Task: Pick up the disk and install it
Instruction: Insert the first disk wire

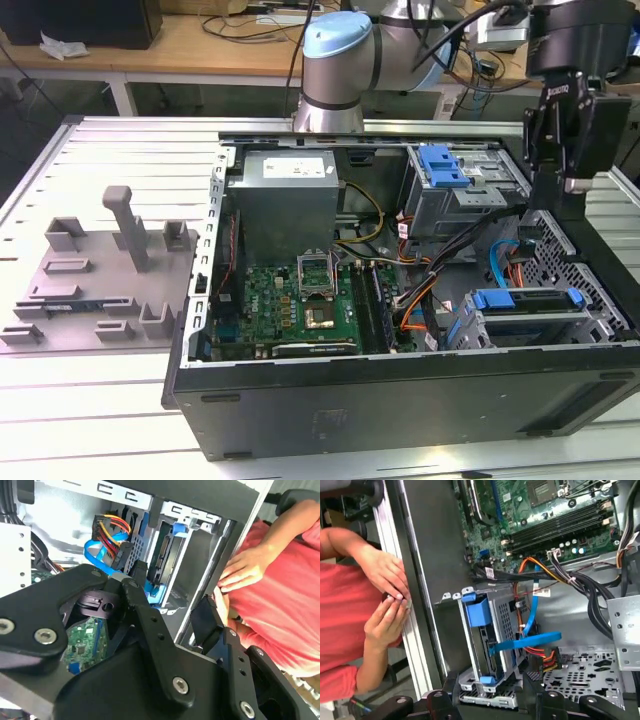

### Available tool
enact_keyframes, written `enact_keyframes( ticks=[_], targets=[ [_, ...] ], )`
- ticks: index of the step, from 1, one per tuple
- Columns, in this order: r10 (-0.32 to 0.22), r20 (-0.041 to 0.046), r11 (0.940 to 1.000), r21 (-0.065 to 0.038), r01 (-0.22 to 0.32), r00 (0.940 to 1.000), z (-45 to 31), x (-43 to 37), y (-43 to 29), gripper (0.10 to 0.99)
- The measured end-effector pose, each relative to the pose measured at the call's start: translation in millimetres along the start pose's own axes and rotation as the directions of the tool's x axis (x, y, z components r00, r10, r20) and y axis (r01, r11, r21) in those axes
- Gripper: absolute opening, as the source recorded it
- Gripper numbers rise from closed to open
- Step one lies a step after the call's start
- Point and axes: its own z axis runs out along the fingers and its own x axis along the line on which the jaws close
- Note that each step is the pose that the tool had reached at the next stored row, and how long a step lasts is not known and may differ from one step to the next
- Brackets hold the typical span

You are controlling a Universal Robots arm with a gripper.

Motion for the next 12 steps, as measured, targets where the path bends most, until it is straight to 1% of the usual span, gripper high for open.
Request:
enact_keyframes(
  ticks=[2,3,4,5,7,8,9,12],
  targets=[
    [0.000,0.0002,1.0000,0.000,0.000,1.0000,-0.7,-6.2,2.2,0.624],
    [0.000,-0.0009,1.0000,0.000,0.000,1.0000,-2.1,-12.7,3.8,0.624],
    [0.000,-0.0023,1.0000,0.001,0.000,1.0000,-2.4,-15.7,4.6,0.624],
    [0.000,-0.0054,1.0000,0.002,0.000,1.0000,-2.5,-17.8,5.2,0.624],
    [-0.001,-0.0193,1.0000,0.005,0.001,0.9998,-2.6,-20.7,5.8,0.624],
    [-0.001,-0.0296,1.0000,0.007,0.001,0.9996,-2.1,-22.8,6.3,0.624],
    [-0.001,-0.0346,1.0000,0.009,0.001,0.9994,-1.9,-24.2,6.6,0.624],
    [-0.002,-0.0431,0.9999,0.010,0.002,0.9991,-1.2,-28.6,7.6,0.624]
  ],
)
